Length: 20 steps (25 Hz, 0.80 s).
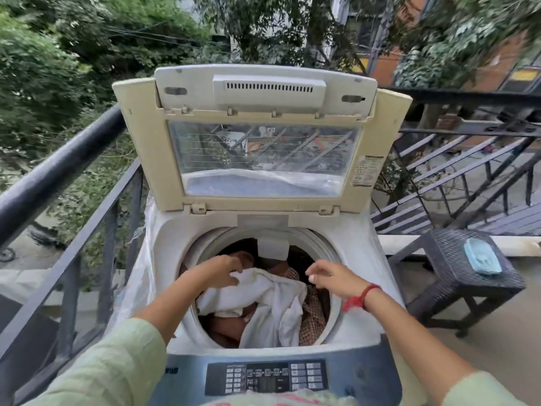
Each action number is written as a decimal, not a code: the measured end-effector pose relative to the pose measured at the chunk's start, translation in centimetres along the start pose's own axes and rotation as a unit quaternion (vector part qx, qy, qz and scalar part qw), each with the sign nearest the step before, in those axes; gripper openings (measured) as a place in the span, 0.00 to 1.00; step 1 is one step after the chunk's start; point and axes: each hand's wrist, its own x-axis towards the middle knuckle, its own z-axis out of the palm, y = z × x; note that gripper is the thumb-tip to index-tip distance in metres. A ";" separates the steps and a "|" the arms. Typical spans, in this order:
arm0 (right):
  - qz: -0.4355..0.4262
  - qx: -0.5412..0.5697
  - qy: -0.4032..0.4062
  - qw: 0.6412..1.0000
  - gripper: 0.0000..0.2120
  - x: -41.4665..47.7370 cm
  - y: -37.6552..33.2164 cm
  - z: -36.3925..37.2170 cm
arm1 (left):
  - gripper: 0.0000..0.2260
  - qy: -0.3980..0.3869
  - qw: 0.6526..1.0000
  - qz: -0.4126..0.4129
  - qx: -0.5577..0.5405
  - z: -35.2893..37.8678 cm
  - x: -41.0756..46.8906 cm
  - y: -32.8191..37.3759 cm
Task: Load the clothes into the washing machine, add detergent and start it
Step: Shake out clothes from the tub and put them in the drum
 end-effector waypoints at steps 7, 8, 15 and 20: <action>-0.006 0.231 0.211 0.950 0.05 -8.3 4.3 -6.8 | 0.17 0.138 0.971 0.151 -0.122 -1.6 1.9 11.7; 0.008 0.260 0.258 0.930 0.05 -10.0 6.1 -7.9 | 0.17 0.168 0.958 0.182 -0.142 -1.8 1.9 14.2; 0.207 0.278 0.396 0.850 0.05 -20.2 20.7 -8.4 | 0.15 0.159 0.914 0.372 -0.026 0.8 5.4 31.6; 0.305 0.227 0.340 0.860 0.08 -21.8 31.6 -4.7 | 0.18 -0.045 0.900 0.346 0.263 7.0 12.5 41.6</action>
